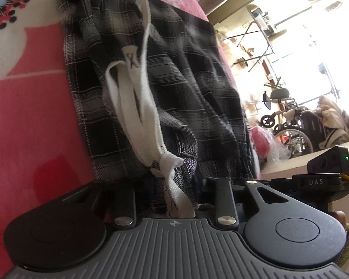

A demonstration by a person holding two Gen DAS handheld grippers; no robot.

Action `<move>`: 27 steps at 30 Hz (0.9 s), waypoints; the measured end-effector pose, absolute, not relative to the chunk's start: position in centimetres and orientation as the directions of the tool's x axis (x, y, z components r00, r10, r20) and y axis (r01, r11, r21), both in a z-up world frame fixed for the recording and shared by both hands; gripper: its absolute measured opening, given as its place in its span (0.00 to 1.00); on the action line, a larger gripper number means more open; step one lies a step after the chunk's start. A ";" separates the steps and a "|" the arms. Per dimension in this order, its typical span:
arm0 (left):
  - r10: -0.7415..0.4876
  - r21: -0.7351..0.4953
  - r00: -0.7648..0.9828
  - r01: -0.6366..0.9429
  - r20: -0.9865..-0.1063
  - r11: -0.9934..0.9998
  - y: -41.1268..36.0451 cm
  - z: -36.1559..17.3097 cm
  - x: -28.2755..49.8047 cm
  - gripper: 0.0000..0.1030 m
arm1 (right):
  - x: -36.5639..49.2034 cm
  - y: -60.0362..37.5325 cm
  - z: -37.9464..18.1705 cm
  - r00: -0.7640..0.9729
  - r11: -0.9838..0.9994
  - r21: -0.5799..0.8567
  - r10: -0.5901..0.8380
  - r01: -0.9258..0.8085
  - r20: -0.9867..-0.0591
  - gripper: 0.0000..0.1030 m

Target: Fold clothes

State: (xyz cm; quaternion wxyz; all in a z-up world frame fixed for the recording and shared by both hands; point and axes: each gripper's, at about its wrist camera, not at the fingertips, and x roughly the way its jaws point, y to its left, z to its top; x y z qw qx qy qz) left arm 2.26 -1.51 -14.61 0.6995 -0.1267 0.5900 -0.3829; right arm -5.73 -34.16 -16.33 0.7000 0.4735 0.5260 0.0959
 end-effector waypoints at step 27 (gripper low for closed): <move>-0.305 -0.536 -0.464 0.815 -0.832 0.221 -10.9 -9.8 -19.3 0.23 | -25.7 -34.9 -7.7 0.216 0.711 0.674 0.638 0.201 -0.739 0.23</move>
